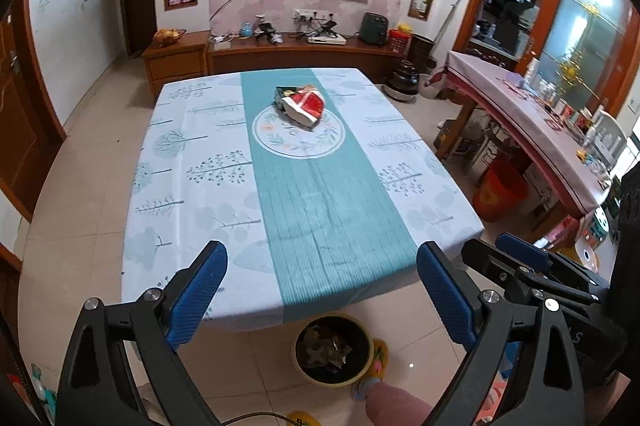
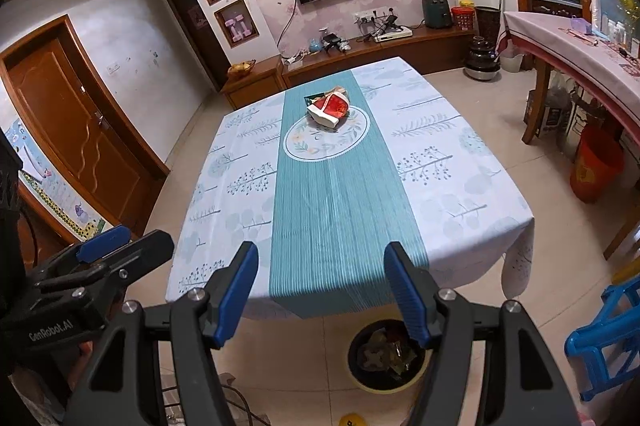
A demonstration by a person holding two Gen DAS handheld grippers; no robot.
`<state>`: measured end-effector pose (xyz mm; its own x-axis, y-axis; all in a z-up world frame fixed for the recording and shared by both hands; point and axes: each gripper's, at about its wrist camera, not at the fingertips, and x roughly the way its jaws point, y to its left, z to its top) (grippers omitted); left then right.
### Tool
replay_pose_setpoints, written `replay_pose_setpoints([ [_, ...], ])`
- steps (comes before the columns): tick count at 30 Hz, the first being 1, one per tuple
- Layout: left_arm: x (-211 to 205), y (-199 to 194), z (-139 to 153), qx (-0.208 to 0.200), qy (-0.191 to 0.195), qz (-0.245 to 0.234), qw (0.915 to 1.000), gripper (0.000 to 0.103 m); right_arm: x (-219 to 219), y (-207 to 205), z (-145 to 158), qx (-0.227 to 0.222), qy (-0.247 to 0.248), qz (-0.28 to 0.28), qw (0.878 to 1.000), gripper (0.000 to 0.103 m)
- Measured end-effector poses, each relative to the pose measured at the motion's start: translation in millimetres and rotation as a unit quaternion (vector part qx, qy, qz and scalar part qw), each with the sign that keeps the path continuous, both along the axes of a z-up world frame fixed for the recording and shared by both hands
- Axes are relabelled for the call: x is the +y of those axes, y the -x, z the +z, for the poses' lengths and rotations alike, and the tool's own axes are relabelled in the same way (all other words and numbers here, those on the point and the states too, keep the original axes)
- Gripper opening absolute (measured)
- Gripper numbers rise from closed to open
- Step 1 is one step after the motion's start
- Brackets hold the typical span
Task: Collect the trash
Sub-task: 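Raise both open tools back toward the red cup and milk carton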
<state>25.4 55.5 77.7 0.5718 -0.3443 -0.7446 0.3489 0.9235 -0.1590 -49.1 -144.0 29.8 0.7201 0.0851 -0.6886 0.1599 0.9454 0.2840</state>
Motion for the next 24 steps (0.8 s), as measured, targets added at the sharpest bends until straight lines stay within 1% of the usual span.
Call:
replay_pose_setpoints([
  [6,0.9,-38.8,-11.6,0.011,-0.01,0.046,0.9988,0.095,-8.5,-46.1,-10.0,0.007,-0.006,0.029,1.0,0.065],
  [10,-8.0,-76.8,-21.0,0.014,-0.025,0.092,0.9954,0.095,-20.6,-89.2,-17.9,0.015,-0.007,0.065,0.998,0.065],
  [11,-10.9,-87.0,-24.2,0.018,-0.027,0.103,0.9941,0.095,-25.6,-106.2,-22.1,0.021,-0.007,0.08,0.997,0.065],
  [14,-24.2,-124.4,-36.7,0.051,-0.025,0.138,0.9888,0.095,-39.5,-151.4,-30.8,0.042,-0.006,0.112,0.993,0.065],
  [17,-41.9,-160.6,-49.2,0.077,-0.025,0.162,0.9835,0.095,-54.9,-189.6,-36.3,0.054,-0.004,0.139,0.989,0.065],
  [24,-73.2,-237.9,-74.9,0.107,-0.042,0.225,0.9674,0.095,-98.4,-301.2,-56.4,0.079,-0.001,0.197,0.977,0.065],
])
